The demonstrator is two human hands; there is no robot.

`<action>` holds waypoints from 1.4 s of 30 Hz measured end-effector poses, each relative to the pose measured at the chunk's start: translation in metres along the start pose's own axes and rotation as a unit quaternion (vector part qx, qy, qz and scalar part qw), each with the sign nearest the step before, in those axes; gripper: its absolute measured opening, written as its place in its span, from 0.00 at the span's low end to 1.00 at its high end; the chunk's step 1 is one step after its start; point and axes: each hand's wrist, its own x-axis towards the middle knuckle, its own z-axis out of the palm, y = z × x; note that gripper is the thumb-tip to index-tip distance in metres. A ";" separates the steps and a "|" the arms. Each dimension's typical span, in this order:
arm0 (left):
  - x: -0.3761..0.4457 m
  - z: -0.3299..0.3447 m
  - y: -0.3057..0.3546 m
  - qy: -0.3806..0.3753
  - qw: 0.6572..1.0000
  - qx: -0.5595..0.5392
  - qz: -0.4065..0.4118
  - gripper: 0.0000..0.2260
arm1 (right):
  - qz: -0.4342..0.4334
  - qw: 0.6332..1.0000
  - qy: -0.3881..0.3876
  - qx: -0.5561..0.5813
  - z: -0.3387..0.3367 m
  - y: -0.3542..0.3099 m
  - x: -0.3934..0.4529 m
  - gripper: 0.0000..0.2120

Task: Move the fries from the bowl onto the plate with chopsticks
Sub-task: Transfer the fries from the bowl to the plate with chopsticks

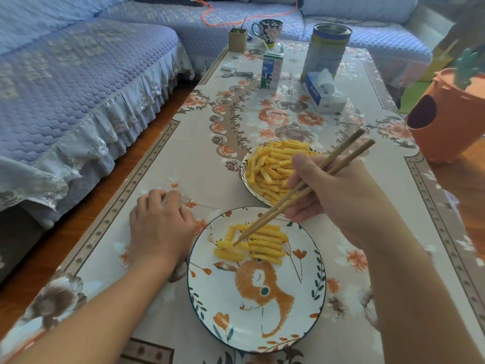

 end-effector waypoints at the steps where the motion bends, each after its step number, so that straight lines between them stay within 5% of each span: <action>1: 0.000 0.000 0.000 -0.001 1.000 0.002 0.001 0.15 | -0.008 1.000 0.017 0.003 -0.005 0.000 0.001 0.20; 14: 0.001 0.004 -0.001 0.016 1.000 -0.001 0.004 0.13 | -0.089 0.970 0.225 -0.022 -0.042 0.008 0.008 0.21; 35: 0.001 0.004 -0.002 0.017 1.000 0.001 0.005 0.13 | -0.113 0.973 0.202 0.012 -0.037 0.000 0.001 0.22; 42: 0.001 0.004 -0.002 0.022 1.000 0.004 0.011 0.13 | -0.021 0.999 0.035 -0.021 -0.032 -0.013 -0.014 0.24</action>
